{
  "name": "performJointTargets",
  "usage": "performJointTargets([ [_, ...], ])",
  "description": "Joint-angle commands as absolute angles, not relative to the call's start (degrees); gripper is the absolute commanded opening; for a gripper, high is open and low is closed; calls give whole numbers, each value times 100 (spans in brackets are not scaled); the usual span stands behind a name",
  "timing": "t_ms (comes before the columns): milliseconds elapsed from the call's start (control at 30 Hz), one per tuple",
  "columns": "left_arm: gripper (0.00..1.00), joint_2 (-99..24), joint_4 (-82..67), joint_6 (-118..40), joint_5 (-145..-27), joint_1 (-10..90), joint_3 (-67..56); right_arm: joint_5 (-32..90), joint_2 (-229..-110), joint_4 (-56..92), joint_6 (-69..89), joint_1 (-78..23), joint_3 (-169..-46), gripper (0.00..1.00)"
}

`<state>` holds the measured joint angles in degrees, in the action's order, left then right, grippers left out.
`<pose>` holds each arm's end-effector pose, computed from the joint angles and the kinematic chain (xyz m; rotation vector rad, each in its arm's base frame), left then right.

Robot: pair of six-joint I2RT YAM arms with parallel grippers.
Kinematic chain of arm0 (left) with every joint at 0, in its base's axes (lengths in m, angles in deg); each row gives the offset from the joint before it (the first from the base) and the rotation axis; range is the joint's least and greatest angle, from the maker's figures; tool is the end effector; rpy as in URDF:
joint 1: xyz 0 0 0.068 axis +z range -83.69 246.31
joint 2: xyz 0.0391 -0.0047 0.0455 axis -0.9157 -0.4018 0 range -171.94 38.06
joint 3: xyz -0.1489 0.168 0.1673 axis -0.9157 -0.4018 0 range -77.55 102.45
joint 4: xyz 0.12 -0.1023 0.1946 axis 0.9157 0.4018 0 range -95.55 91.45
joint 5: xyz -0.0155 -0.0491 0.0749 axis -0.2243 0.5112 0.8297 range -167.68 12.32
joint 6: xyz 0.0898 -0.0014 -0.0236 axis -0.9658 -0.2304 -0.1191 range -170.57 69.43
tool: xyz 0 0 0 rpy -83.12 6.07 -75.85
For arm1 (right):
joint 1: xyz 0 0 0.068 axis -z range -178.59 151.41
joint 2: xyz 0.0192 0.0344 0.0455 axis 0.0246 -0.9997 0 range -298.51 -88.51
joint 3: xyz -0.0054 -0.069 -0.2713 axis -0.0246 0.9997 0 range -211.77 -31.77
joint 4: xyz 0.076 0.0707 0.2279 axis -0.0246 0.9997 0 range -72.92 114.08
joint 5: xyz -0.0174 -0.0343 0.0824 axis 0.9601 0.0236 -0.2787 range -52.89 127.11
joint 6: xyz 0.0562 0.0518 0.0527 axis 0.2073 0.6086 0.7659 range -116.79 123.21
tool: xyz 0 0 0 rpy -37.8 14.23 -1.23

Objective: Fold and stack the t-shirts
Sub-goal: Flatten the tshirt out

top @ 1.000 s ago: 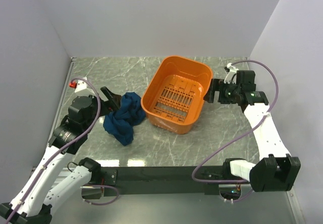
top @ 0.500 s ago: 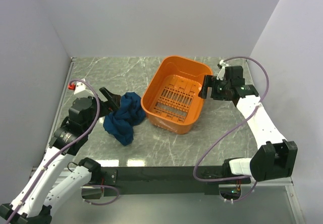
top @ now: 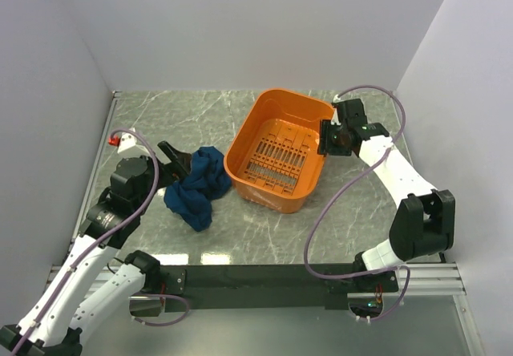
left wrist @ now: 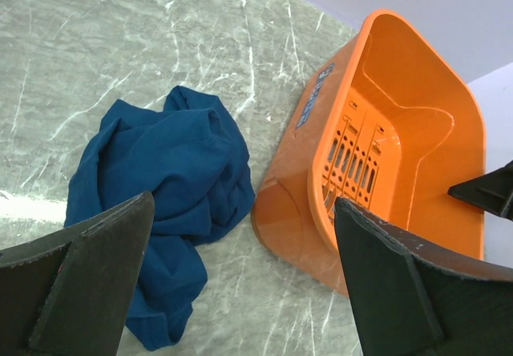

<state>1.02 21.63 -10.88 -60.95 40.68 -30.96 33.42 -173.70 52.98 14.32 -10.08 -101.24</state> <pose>0.1639 -0.0520 0.3282 -0.4322 1.8472 -0.5110 0.3280 0.0722 0.2551 -0.0361 2.4856 0.2480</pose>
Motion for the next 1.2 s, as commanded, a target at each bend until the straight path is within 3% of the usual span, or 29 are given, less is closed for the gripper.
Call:
performJointTargets([
  [0, 99, 115, 1924, -1057, -6002, 4082, -3141, 3859, -17323, 5285, 1288, -1010, -10480, 57],
  [67, 99, 62, 1915, -1092, -6002, 4082, -3123, 4281, -17402, 5311, 1165, -975, -10603, 53],
  [200, 99, -26, 1871, -1119, -6002, 4082, -3132, 4195, -17701, 5460, 1068, -545, -11130, 35],
  [367, 99, -61, 1871, -1172, -5984, 4082, -3105, 4185, -18061, 5523, 805, 87, -11552, 27],
  [767, 99, -149, 1818, -1216, -5984, 4082, -3140, 5389, -18975, 4935, -215, 1169, -12484, 27],
  [1033, 100, -316, 1704, -1260, -6063, 4100, -3149, 5925, -19081, 4608, -646, 1336, -12748, 33],
  [1167, 99, -351, 1660, -1286, -6063, 4091, -3132, 5532, -18748, 4705, -690, 1249, -12644, 38],
])
